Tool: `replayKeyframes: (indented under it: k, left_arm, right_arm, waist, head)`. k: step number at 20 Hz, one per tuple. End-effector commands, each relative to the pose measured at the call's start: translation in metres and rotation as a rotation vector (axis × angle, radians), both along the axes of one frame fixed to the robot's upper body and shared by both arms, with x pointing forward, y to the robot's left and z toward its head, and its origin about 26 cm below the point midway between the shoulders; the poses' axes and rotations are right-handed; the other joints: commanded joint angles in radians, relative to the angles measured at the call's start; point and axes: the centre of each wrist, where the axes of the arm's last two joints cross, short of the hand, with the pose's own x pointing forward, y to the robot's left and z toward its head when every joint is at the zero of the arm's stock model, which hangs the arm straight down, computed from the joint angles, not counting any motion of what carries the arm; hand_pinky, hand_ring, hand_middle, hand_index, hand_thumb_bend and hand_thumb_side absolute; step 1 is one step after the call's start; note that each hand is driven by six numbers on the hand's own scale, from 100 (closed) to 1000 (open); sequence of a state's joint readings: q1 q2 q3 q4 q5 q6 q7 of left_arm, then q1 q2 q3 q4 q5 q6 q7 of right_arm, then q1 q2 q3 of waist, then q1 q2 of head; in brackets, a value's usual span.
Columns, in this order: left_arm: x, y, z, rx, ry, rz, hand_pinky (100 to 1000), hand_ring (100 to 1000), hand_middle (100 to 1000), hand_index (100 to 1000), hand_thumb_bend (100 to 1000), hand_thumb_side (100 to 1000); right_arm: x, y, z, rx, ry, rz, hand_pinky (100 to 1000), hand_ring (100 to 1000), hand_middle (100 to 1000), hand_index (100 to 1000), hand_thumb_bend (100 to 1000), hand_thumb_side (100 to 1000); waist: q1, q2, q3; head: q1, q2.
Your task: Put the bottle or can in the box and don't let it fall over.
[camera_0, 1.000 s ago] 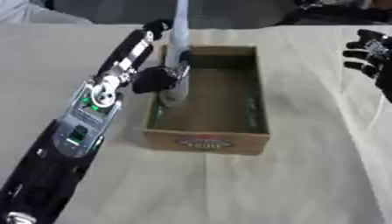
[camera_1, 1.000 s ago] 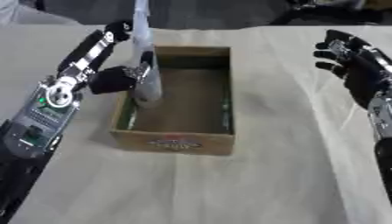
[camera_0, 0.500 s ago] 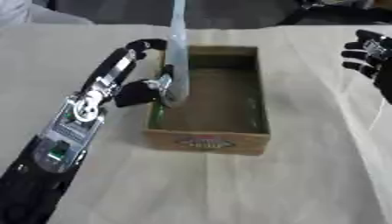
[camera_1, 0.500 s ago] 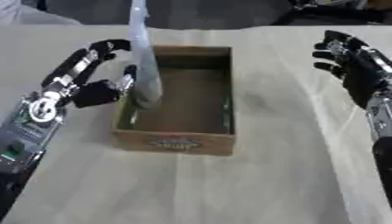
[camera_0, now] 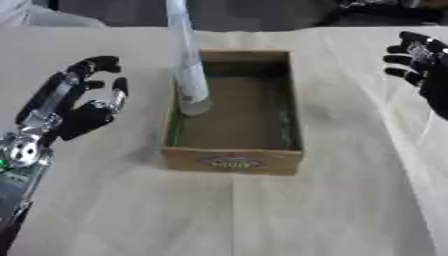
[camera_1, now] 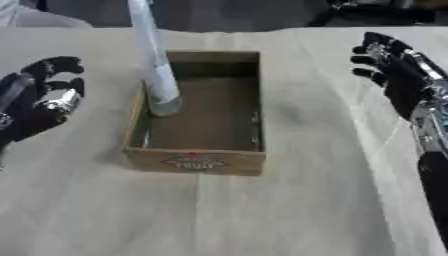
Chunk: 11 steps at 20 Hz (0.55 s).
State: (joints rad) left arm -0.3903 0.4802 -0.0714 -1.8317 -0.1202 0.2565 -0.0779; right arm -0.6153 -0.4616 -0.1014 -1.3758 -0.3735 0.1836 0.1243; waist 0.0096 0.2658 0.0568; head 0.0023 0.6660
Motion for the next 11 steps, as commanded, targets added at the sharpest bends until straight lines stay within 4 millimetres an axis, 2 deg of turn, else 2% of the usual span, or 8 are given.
replayKeyframes:
  k: [1,3,7,11]
  left_arm:
    - [-0.011,0.022,0.019,-0.048,-0.096,0.059,903,991,790,898,100,549]
    - [-0.014,0.034,0.019,-0.084,-0.108,0.102,953,1000,855,897,100,619]
    - [-0.017,0.051,0.018,-0.143,-0.118,0.202,981,1000,865,891,100,585]
    - [-0.018,0.054,0.016,-0.178,-0.149,0.263,979,1000,854,883,100,583]
  right_arm:
    - [-0.002,-0.009,0.016,-0.02,-0.038,-0.024,838,822,702,875,100,384]
    - [-0.002,-0.01,0.016,-0.019,-0.039,-0.025,838,822,702,875,100,383]
    - [-0.002,-0.01,0.016,-0.017,-0.038,-0.026,839,823,702,875,100,385]
    - [-0.002,-0.01,0.016,-0.013,-0.037,-0.023,839,823,702,875,100,386]
  waist:
    - [-0.002,-0.029,0.003]
    - [-0.004,-0.03,0.006]
    - [-0.007,-0.033,0.01]
    - [-0.012,-0.035,0.012]
  head:
    - [-0.004,-0.002]
    - [-0.003,-0.001]
    - [0.01,0.0]
    - [0.015,0.0]
